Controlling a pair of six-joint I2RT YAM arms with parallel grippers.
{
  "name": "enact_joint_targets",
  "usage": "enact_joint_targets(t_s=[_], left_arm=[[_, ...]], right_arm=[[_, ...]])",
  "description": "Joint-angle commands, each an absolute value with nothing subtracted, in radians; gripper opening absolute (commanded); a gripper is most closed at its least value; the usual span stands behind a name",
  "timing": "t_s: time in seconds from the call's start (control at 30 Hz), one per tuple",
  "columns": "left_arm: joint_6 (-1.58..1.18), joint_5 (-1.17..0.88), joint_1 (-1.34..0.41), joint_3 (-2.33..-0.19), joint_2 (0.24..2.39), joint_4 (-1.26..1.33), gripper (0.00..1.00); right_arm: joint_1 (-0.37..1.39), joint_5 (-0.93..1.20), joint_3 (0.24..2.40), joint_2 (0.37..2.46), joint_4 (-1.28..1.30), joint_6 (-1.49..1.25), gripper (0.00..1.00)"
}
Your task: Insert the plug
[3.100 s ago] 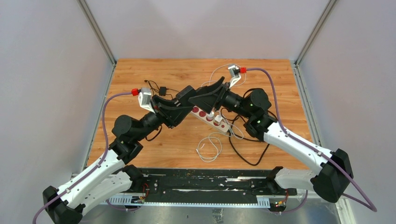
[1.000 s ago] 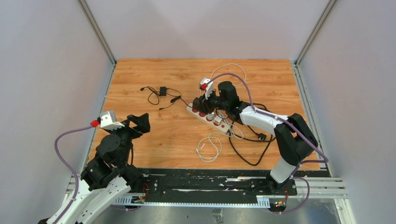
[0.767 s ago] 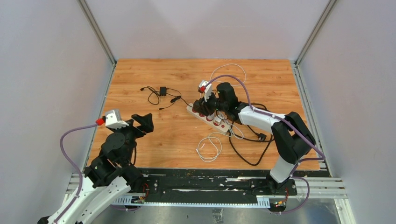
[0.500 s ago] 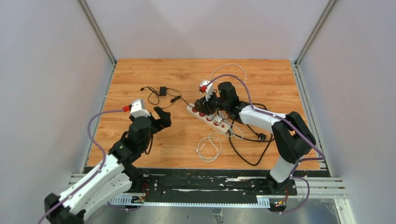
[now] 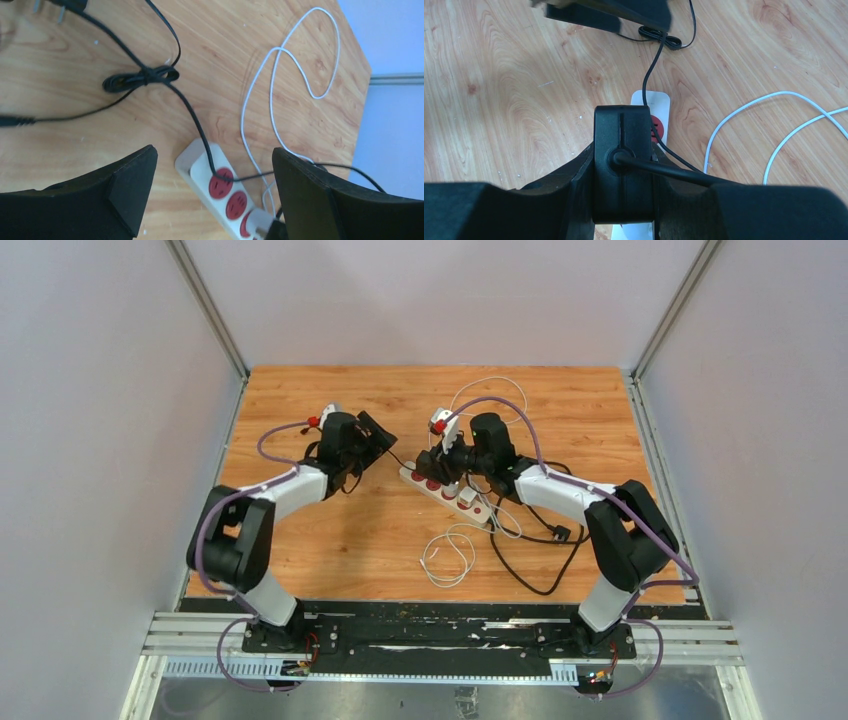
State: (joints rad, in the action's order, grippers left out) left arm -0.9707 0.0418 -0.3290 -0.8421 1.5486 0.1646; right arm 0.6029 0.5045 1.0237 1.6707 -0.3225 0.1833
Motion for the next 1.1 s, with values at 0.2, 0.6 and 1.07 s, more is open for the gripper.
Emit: enact_joint_targets(t_s=[0.2, 0.6, 1.07], left_arm=[[-1.018, -0.018, -0.292, -1.060, 1.889, 0.229, 0.66], [-1.003, -0.022, -0.288, -1.300, 2.031, 0.229, 0.00], [-0.960, -0.048, -0.277, -1.387, 2.120, 0.227, 0.10]], right_arm=[[0.584, 0.537, 1.049, 1.651, -0.338, 0.198, 0.00], [0.571, 0.501, 1.050, 1.687, -0.305, 0.234, 0.00], [0.572, 0.410, 1.073, 1.749, -0.300, 0.217, 0.00]])
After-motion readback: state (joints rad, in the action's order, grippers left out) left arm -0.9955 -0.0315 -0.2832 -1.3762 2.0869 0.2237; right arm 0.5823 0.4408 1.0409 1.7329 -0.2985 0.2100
